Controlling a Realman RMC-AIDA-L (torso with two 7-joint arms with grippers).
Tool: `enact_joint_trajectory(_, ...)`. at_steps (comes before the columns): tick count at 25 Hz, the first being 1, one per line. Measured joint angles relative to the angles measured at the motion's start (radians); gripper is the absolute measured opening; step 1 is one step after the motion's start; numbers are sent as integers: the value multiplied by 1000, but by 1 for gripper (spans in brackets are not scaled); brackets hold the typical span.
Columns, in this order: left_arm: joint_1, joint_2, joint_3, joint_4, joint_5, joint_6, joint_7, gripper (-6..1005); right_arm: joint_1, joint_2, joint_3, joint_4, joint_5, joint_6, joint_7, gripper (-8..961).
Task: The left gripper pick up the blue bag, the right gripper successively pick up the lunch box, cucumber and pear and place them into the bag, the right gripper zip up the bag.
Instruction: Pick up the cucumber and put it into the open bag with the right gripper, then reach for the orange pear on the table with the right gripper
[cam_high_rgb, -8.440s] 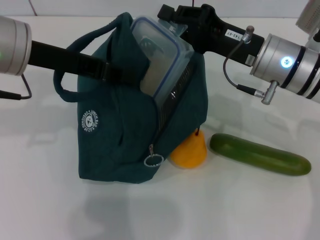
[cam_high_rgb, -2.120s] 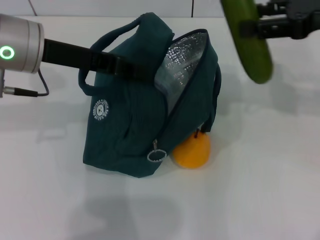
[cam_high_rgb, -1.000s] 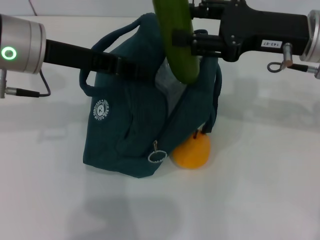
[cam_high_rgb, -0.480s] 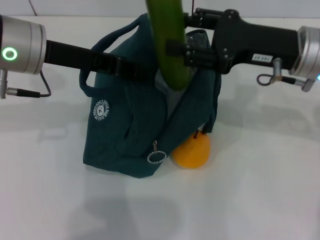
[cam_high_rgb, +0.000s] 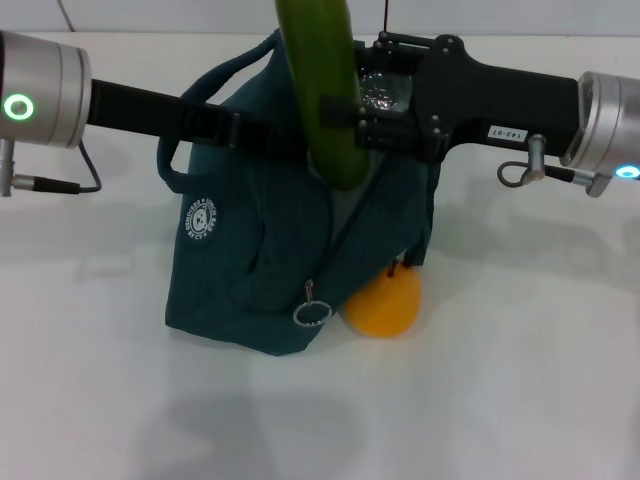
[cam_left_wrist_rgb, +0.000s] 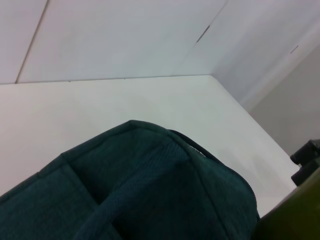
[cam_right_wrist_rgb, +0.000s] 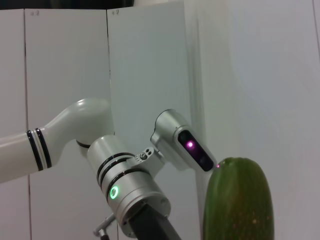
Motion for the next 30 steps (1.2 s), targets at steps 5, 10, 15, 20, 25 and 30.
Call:
enact_joint_trajectory(5,-1,0,0,-1,4,-3,0,45,1,0,-15,1,-1,2,-1,592)
enact_joint_trajectory(10,-5,0,0,-1,5,-3,0,45,1,0,-21,5,4,28,-1,594)
enact_joint_trajectory(15,-4,0,0,-1,5,-3,0,45,-3,0,-22,10,20,32,-1,596)
enact_joint_trajectory(20,-4,0,0,-1,5,-3,0,45,0,0,-22,11,21,33,10,599)
enact_joint_trajectory(25,-3,0,0,-1,5,-4,0,46,0,0,-23,11,21,33,10,685)
enact_joint_trajectory(30,-1,0,0,-1,5,-4,0,46,-4,-3,-14,2,23,30,15,714)
